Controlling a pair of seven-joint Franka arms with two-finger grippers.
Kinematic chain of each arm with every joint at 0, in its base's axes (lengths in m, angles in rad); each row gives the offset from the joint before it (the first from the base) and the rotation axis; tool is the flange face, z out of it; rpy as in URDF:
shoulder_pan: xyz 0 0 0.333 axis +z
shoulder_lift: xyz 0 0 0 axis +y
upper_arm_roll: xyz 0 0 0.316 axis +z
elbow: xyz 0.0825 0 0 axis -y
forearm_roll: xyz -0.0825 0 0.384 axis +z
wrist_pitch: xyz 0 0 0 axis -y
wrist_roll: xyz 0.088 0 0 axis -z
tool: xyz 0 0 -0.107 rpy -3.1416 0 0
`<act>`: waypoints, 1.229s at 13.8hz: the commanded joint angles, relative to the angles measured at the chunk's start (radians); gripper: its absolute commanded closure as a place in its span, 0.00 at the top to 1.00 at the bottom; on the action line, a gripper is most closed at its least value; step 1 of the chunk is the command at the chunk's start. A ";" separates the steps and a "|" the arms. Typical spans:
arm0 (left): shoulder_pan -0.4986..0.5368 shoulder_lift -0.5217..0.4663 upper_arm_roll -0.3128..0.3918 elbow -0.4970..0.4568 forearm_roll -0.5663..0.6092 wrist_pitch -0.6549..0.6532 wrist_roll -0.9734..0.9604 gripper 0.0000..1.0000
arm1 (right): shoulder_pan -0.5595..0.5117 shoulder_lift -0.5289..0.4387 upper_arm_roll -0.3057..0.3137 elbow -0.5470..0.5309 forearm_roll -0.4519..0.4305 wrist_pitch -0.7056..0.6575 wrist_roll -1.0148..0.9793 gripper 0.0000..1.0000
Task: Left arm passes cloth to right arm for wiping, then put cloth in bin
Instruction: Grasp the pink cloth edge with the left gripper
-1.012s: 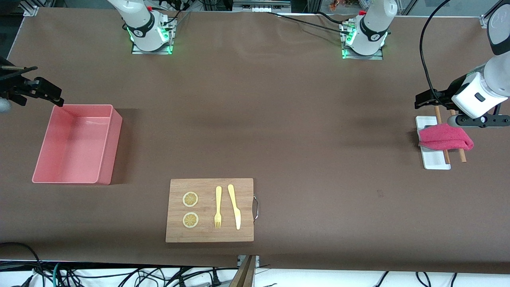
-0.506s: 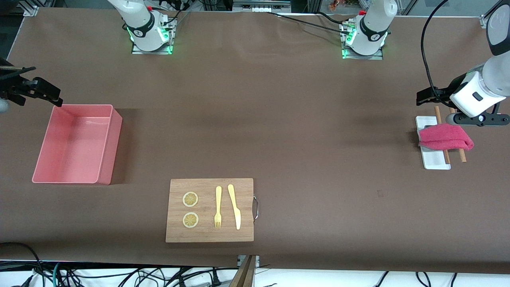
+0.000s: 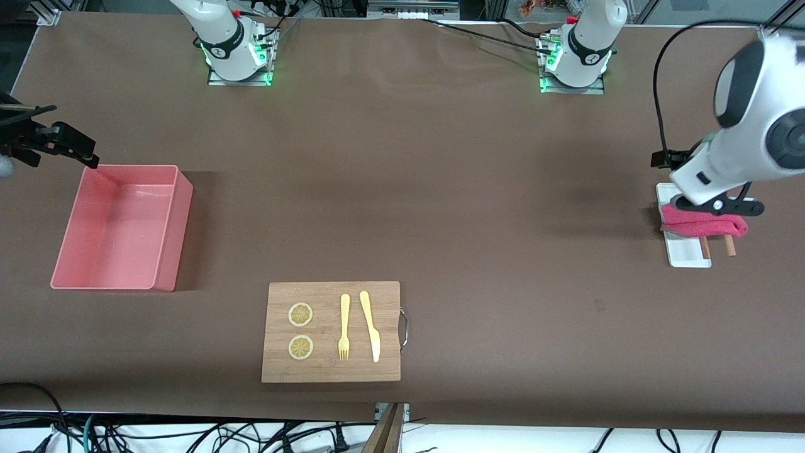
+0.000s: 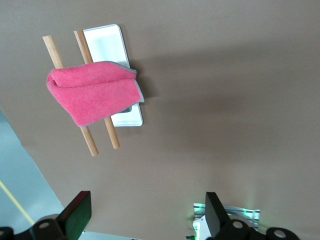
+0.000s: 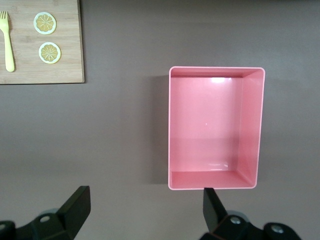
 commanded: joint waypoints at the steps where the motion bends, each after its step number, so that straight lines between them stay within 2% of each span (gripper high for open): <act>1: 0.000 0.034 -0.002 -0.085 0.102 0.101 -0.001 1.00 | -0.002 0.012 0.003 0.029 -0.015 -0.011 0.003 0.99; 3: 0.003 0.025 -0.002 -0.220 0.165 0.255 -0.053 1.00 | -0.002 0.015 0.003 0.029 -0.013 -0.008 0.001 0.99; 8: -0.007 0.066 -0.003 -0.400 0.447 0.466 -0.312 1.00 | -0.005 0.017 0.001 0.029 -0.013 -0.001 -0.005 0.99; 10: 0.003 0.125 -0.003 -0.423 0.554 0.514 -0.408 1.00 | -0.007 0.017 0.001 0.029 -0.013 -0.001 -0.005 0.99; 17: -0.005 0.242 -0.002 -0.444 0.755 0.514 -0.700 1.00 | -0.007 0.017 0.001 0.029 -0.012 -0.001 -0.008 0.99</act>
